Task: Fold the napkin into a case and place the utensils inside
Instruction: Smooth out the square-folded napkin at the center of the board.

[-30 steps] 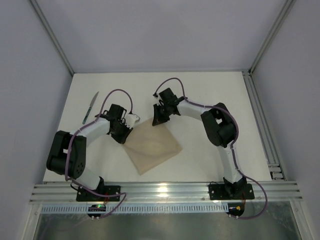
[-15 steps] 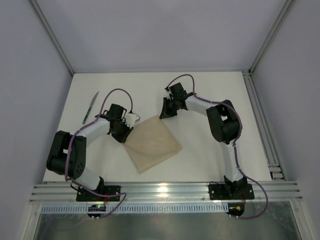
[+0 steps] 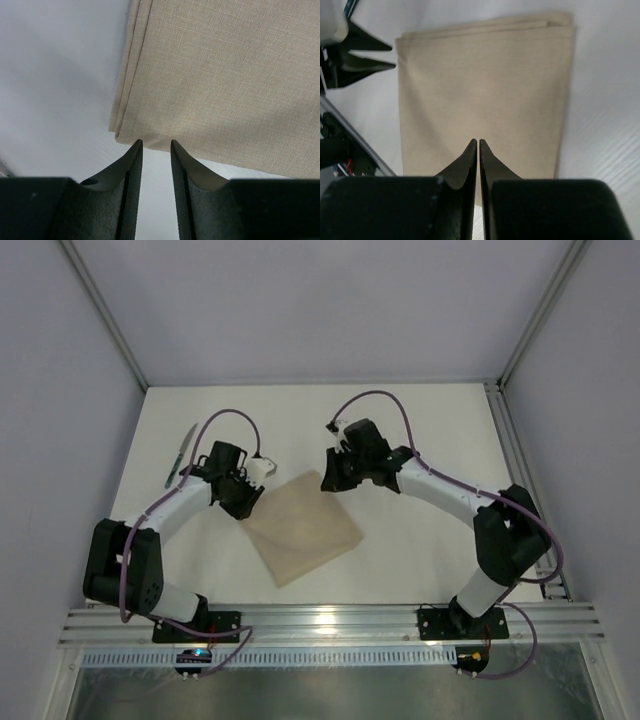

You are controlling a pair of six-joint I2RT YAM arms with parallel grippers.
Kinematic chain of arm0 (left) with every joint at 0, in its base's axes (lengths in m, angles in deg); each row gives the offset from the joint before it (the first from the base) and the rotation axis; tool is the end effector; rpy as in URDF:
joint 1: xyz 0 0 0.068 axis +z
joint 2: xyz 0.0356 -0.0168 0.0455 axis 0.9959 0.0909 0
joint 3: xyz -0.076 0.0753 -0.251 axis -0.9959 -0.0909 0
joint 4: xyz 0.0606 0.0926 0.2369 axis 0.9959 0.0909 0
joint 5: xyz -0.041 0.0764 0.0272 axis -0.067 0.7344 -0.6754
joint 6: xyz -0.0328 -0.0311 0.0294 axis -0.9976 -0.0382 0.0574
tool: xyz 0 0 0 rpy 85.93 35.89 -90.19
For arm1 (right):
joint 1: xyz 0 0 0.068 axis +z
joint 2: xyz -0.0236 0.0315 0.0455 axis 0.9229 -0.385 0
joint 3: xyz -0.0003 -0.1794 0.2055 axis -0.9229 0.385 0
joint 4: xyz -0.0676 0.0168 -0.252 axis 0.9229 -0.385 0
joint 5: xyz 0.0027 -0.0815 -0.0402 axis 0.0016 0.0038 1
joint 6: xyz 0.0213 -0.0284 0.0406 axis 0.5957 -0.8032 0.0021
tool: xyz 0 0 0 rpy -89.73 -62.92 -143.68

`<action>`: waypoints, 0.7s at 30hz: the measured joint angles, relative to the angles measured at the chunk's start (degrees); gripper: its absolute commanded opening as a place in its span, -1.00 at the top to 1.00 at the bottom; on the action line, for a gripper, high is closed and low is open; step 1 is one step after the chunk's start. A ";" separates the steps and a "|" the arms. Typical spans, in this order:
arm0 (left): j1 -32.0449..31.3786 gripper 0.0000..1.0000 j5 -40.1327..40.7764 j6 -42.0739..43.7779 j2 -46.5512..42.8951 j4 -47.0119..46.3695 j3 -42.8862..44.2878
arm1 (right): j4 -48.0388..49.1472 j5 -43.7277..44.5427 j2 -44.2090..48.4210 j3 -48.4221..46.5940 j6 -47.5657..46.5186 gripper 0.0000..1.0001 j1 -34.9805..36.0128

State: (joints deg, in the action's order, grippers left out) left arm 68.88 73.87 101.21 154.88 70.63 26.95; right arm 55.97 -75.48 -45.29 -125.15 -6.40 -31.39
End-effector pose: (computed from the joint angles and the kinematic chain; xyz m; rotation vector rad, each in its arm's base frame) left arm 0.2595 -0.0814 0.1988 0.9483 2.5324 -0.2416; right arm 0.2960 0.2272 0.2454 -0.4681 2.4123 0.7991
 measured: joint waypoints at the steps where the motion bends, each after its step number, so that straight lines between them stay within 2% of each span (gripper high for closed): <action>1: 0.13 0.39 0.02 0.00 0.28 0.02 -0.20 | 0.57 -0.24 1.73 2.23 0.04 0.85 1.27; 5: 0.42 0.40 0.52 0.04 3.52 -0.61 -1.29 | 4.63 -2.84 5.07 14.29 1.42 0.85 5.75; 9: 0.61 0.42 1.38 0.00 7.15 -1.57 -1.33 | 4.74 -2.56 4.94 24.94 3.78 0.86 5.25; 21: 2.38 0.42 0.63 -0.20 8.44 -3.82 -0.42 | 11.58 -5.60 7.56 31.65 7.74 0.88 -3.08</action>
State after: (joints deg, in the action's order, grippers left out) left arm 71.27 74.51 101.01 163.32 66.81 26.53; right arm 67.56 -81.07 -37.73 -93.50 1.34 -34.47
